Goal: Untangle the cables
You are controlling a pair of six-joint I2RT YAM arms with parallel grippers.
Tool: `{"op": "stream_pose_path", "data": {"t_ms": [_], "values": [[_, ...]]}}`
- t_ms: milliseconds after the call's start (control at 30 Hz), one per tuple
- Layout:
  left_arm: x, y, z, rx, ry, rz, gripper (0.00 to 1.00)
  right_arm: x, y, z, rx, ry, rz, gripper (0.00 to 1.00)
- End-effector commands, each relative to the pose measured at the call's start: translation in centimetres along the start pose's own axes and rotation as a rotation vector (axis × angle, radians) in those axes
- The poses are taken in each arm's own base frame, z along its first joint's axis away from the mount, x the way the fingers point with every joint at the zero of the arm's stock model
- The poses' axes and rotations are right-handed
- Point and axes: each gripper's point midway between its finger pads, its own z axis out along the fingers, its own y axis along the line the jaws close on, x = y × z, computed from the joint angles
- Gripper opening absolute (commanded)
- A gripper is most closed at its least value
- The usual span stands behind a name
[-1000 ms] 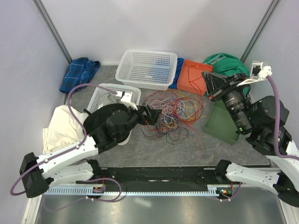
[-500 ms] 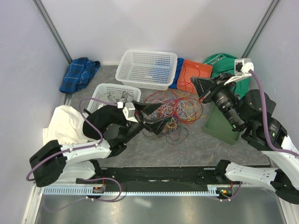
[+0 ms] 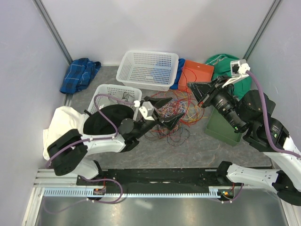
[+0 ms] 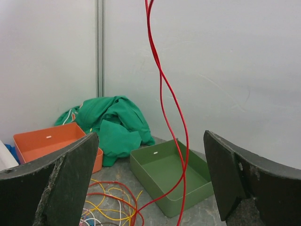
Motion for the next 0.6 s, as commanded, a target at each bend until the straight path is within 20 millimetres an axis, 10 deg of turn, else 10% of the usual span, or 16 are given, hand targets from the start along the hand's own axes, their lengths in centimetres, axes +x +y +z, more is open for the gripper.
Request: {"op": "stream_pose_path", "data": {"t_ms": [0,333,500,567], "values": [[-1.9,-1.0,1.9,0.058,-0.124,0.046,1.0,-1.5,1.2,-0.8,-0.051,-0.017,0.028,0.0],[2.9,-2.1,4.8,0.132,-0.053,-0.021,0.91,-1.6,1.0,-1.3,-0.052,-0.015,0.026,0.0],[3.2,-1.3,4.8,0.095,-0.026,0.019,0.02,-1.4,-0.1,-1.8,-0.014,-0.026,0.004,0.0],[2.9,-0.3,4.6,0.039,0.016,0.018,0.02,-1.1,-0.9,-2.1,0.007,-0.031,-0.002,0.0]]}}
